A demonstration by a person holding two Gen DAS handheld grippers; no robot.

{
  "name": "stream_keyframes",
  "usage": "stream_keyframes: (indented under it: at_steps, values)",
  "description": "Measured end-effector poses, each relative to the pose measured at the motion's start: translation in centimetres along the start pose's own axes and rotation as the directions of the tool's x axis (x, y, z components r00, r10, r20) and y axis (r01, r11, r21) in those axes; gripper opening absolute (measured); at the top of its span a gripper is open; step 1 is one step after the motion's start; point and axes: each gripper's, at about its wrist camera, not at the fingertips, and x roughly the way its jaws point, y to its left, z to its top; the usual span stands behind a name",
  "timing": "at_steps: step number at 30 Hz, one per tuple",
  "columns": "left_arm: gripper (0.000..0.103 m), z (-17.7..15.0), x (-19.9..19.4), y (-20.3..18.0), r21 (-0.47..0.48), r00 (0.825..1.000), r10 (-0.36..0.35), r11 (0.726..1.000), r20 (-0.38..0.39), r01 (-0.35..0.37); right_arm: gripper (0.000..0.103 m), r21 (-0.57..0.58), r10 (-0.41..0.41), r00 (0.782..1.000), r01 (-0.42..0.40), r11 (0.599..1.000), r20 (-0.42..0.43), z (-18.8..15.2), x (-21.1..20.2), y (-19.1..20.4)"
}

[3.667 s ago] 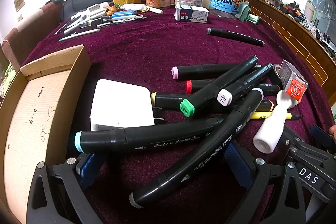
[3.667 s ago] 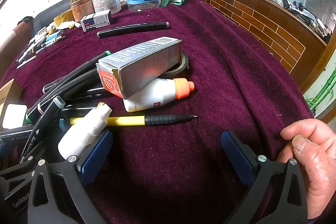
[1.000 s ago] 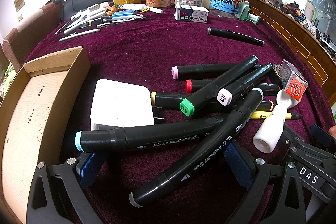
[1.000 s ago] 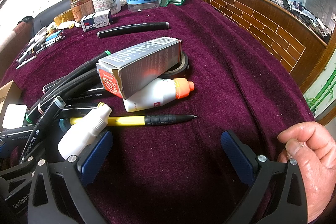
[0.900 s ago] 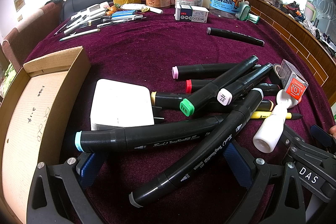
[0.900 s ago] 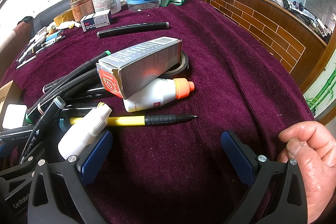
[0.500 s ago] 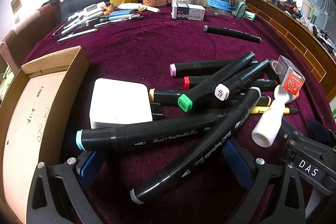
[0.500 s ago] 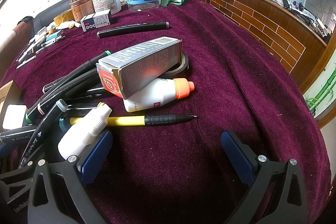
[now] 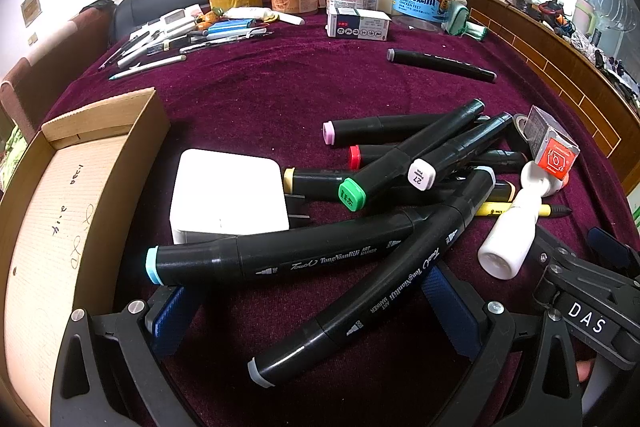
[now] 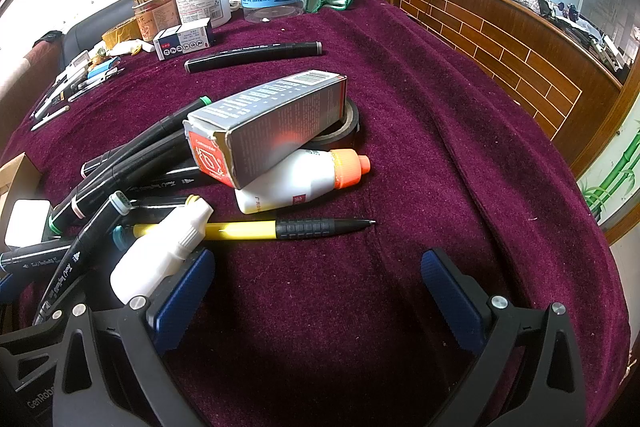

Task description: Organize rigid objects

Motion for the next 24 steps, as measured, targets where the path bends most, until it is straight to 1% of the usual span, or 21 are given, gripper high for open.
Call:
stream_keyframes:
  at_steps: [14, 15, 17, 19, 24]
  values:
    - [0.103, 0.0, -0.1, 0.0, 0.005, 1.000, -0.001, 1.000, -0.003, 0.001, 0.103, -0.006, 0.005, 1.000, -0.005, 1.000, -0.002, -0.1, 0.0, 0.1]
    - [0.103, 0.1, -0.1, 0.0, 0.015, 1.000, -0.003, 1.000, -0.011, 0.003, 0.103, -0.010, 0.010, 1.000, -0.010, 1.000, -0.013, 0.0, 0.1, 0.1]
    - [0.102, 0.4, -0.1, 0.2, 0.031, 0.999, -0.019, 0.999, -0.038, 0.020, 0.103, -0.015, 0.011, 0.998, -0.012, 1.000, -0.069, 0.5, 0.3, 0.0]
    - [0.103, 0.3, -0.2, 0.3, 0.040, 0.999, -0.025, 0.999, -0.048, 0.027, 0.103, -0.023, 0.013, 0.996, -0.015, 1.000, -0.093, 1.0, 0.5, 0.0]
    - [0.103, 0.1, -0.3, 0.0, 0.018, 1.000, -0.001, 1.000, -0.029, 0.001, 0.102, -0.074, 0.038, 0.997, -0.043, 0.996, -0.072, 0.4, 0.2, 0.0]
